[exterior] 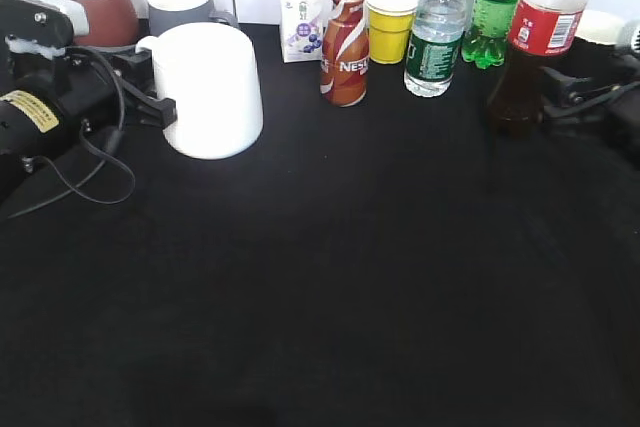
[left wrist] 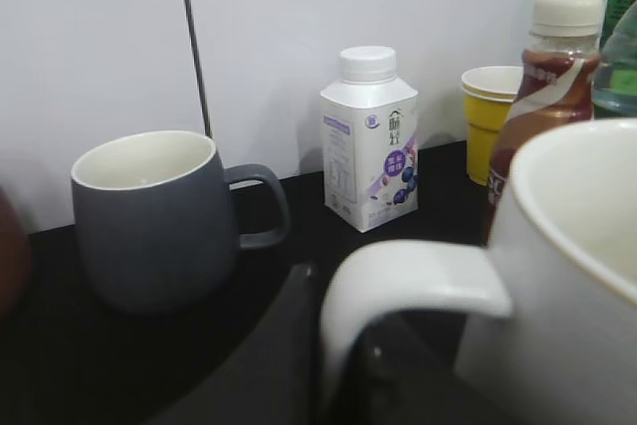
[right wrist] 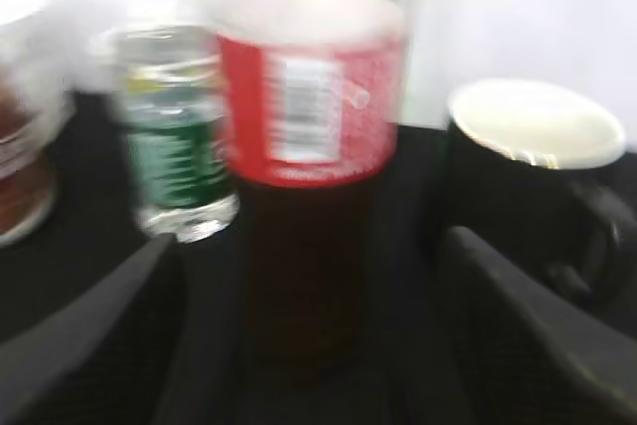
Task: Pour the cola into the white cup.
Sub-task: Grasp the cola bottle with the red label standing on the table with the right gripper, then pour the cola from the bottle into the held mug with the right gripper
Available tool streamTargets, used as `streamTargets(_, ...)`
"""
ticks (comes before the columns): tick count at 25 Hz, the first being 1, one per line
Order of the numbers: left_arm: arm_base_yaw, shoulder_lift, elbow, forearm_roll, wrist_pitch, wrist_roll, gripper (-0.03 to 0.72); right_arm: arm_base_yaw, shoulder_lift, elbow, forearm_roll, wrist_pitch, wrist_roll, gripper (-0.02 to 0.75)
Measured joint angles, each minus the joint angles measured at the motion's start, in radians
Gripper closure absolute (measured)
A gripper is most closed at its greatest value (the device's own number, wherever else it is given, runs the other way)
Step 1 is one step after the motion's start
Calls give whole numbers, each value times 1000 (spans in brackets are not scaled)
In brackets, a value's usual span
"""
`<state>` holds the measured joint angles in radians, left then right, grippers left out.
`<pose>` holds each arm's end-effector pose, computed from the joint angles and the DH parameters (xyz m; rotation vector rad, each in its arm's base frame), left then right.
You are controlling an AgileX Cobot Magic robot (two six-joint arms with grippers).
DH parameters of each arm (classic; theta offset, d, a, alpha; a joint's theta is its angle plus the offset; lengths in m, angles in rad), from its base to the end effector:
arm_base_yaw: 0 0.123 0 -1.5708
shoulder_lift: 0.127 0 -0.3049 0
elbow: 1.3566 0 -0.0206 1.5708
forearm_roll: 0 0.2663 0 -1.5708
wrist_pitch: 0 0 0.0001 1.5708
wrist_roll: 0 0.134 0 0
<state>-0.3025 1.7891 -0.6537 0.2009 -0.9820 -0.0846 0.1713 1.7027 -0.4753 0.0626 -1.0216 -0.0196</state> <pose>0.3616 -0.1361 0.1793 0.3979 1.6082 -0.3462 0.3370 0.0510 0.1683 -0.0937 1.6884 0.0931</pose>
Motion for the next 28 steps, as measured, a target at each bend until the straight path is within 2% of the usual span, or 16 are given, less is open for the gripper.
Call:
streamTargets(3, 0, 0, 0, 0, 0, 0, 654, 0, 142, -72, 9, -71, 20, 77)
streamTargets(13, 0, 0, 0, 0, -7, 0, 654, 0, 371, -339, -24, -105, 20, 78)
streamTargets(17, 0, 0, 0, 0, -7, 0, 654, 0, 453, -428, -27, -109, 20, 127)
streamTargets(19, 0, 0, 0, 0, -7, 0, 654, 0, 462, -432, -46, -111, 20, 207)
streamTargets(21, 0, 0, 0, 0, -7, 0, 654, 0, 462, -433, -83, -115, 20, 332)
streamTargets(28, 0, 0, 0, 0, -7, 0, 654, 0, 466, -420, -98, -156, 20, 343)
